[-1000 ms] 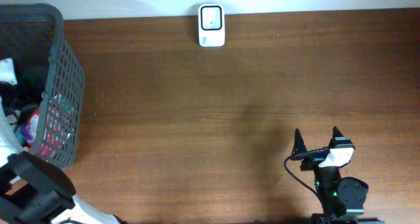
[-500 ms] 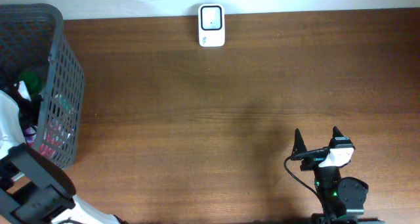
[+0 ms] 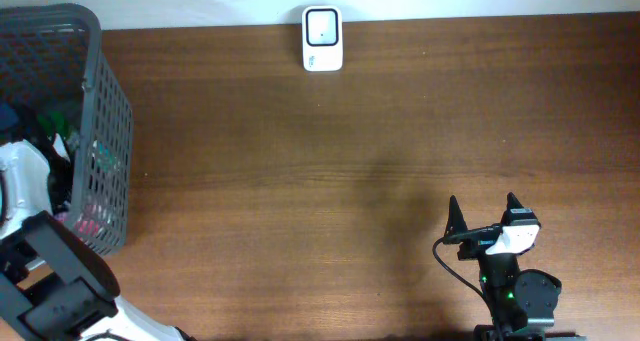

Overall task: Scan the item barcode
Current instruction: 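Reach the left gripper into the basket and grasp the pink-purple pack, then lift the pink-purple pack out and set it on the table center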

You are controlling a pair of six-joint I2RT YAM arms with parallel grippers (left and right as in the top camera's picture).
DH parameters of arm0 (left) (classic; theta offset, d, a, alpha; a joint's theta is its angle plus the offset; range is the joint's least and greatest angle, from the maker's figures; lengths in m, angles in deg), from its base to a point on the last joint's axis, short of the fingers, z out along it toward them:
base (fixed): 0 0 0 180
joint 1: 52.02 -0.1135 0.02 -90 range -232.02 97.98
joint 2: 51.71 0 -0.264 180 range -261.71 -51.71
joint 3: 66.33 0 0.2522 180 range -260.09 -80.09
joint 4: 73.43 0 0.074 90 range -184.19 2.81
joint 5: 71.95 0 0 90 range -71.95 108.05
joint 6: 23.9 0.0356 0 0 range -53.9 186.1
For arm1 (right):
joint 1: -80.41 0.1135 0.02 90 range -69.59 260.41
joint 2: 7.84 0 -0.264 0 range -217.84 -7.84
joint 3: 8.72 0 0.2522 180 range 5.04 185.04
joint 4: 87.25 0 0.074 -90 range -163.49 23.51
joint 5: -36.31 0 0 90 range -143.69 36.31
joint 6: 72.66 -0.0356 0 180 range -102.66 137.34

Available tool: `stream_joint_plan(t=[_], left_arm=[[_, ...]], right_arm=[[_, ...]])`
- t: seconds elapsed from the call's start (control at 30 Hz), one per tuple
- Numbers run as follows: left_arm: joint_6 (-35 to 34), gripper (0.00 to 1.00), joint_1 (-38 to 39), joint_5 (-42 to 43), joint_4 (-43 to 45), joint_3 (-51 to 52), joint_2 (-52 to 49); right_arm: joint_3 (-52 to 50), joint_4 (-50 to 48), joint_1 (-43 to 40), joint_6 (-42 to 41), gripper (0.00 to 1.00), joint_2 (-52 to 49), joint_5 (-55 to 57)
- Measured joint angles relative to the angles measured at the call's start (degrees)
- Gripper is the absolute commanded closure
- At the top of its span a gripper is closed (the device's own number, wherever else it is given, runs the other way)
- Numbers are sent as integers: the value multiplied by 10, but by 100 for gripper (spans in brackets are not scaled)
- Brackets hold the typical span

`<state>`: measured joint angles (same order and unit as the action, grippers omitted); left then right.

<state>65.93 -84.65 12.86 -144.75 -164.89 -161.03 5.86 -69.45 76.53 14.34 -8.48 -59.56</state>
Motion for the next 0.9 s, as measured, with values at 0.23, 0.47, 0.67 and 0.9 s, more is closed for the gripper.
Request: stream_joint_plan(t=[0.23, 0.47, 0.67, 0.9], left_arm=[[-3, 100, 7, 2, 12, 6, 0], [-3, 100, 6, 2, -31, -56, -8], [-3, 100, 6, 12, -142, -343, -14], [-24, 100, 4, 141, -195, -596, -8]], right_arm=[[0, 0, 0, 0, 1, 0, 0], [0, 0, 0, 0, 1, 0, 0], [0, 0, 0, -1, 1, 0, 0], [0, 0, 0, 0, 2, 0, 0]])
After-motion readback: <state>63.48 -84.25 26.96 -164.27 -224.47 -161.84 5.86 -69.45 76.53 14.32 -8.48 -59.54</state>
